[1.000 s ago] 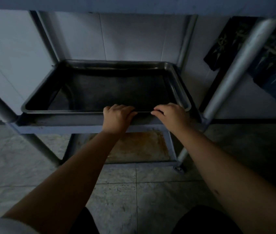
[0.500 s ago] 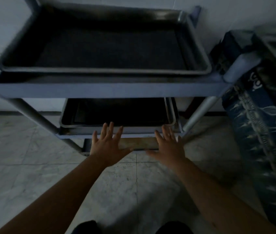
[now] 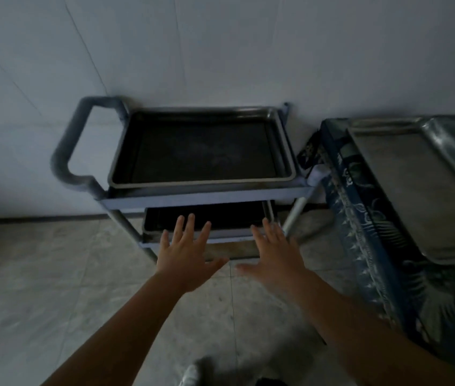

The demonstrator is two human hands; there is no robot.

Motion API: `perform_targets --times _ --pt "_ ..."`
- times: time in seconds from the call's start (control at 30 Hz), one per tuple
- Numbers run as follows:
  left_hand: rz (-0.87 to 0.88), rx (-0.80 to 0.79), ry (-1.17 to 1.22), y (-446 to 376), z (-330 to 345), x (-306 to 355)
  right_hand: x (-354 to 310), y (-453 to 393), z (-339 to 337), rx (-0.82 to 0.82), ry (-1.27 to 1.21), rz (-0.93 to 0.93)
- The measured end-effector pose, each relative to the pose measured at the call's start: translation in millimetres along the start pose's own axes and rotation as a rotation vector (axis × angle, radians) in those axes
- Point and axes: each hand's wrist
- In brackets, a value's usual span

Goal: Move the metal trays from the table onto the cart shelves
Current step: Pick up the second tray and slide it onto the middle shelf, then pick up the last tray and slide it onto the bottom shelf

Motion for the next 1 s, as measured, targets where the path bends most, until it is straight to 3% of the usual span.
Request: perform_targets --times 0.2,0.37,0.63,0.77,1.0 --pt "0.300 0.046 0.042 -32.4 -26.9 32.4 17.9 67.0 -22.9 0.155 -0.101 0.272" --pt "0.759 0.057 0.157 -14.1 -47.3 166.9 66.6 190.0 -34.1 0.240 -0.056 0.665" --pt "1.354 -0.057 0.126 124.3 -40.9 357.1 117.5 432.0 -24.3 0.337 -0.075 1.268" --pt "1.487 -0.069 0.076 177.2 -37.3 431.9 146.2 504.2 -8.4 0.353 -0.050 1.415" --pt "1.532 -0.058 0.051 230.7 -32.8 555.1 230.7 577.7 4.3 0.369 -0.103 1.498"
Point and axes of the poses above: each hand's wrist, its own y-axis away from the middle knuckle, its own z-axis out of the palm, x = y × z, and after that the axes turned 13 degrees about x, right-handed
